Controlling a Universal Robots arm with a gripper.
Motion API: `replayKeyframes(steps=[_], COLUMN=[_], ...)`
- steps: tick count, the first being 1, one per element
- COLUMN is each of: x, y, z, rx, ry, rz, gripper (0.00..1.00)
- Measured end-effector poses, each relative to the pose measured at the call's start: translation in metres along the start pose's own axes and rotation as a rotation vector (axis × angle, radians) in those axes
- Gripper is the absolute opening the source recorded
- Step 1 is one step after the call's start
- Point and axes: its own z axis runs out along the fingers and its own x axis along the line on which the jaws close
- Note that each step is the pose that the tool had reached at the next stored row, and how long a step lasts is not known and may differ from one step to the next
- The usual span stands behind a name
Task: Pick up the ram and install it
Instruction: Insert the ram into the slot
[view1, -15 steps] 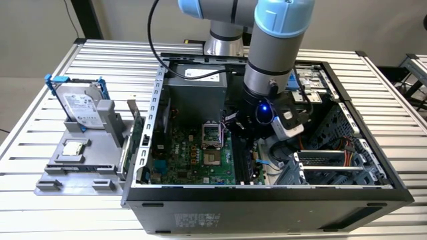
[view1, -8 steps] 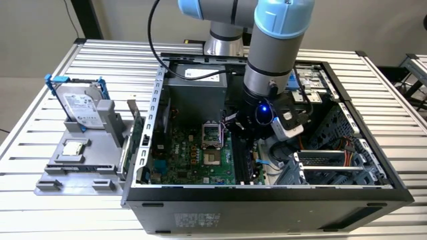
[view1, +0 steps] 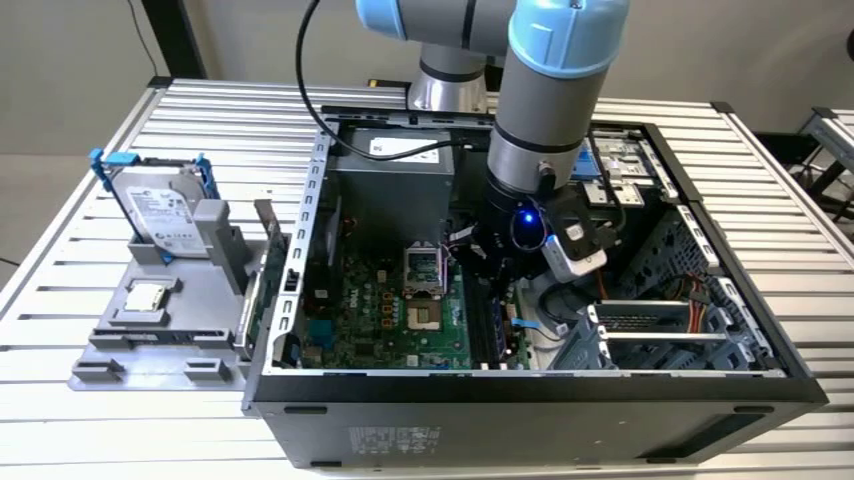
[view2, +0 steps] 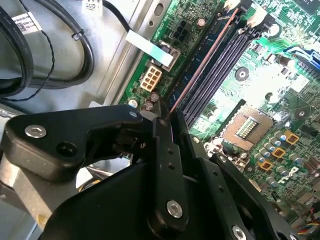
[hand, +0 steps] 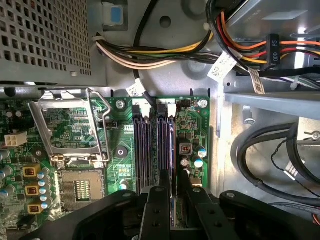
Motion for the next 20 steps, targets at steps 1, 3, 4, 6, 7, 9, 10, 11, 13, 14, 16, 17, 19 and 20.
replayKeyframes(steps=[1,3,4,6,7,9,10,11,13,14,16,17,19,20], x=[0.0,-0.0002,-0.0003,-0.0005,-0.0006,-0.0007,-0.0007,-0.0007,-0.0007,-0.0007,-0.0007,-0.0007,-0.0007,-0.0007], y=[-0.0002,-0.0008,-0.0012,-0.0019,-0.0022,-0.0026,-0.0026,-0.0026,-0.0026,-0.0026,-0.0026,-0.0026,-0.0026,-0.0026], z=[-0.0014,-0.0102,-0.0145,-0.0238,-0.0275,-0.0319,-0.0323,-0.0323,-0.0323,-0.0323,-0.0323,-0.0324,-0.0323,-0.0324], rx=[0.0007,0.0002,0.0003,0.0004,0.0003,0.0002,0.0003,0.0001,0.0,0.0,0.0,0.0001,0.0,0.0], ry=[0.0009,0.0019,0.0022,0.0024,0.0025,0.0026,0.0026,0.0026,0.0026,0.0026,0.0026,0.0026,0.0026,0.0026], rz=[0.0,0.0,0.0,0.0,0.0,0.0,0.0,0.0,0.0,0.0,0.0,0.0,0.0,0.0], gripper=[1.0,1.0,1.0,1.0,1.0,1.0,1.0,1.0,1.0,0.0,0.0,0.0,0.0,0.0])
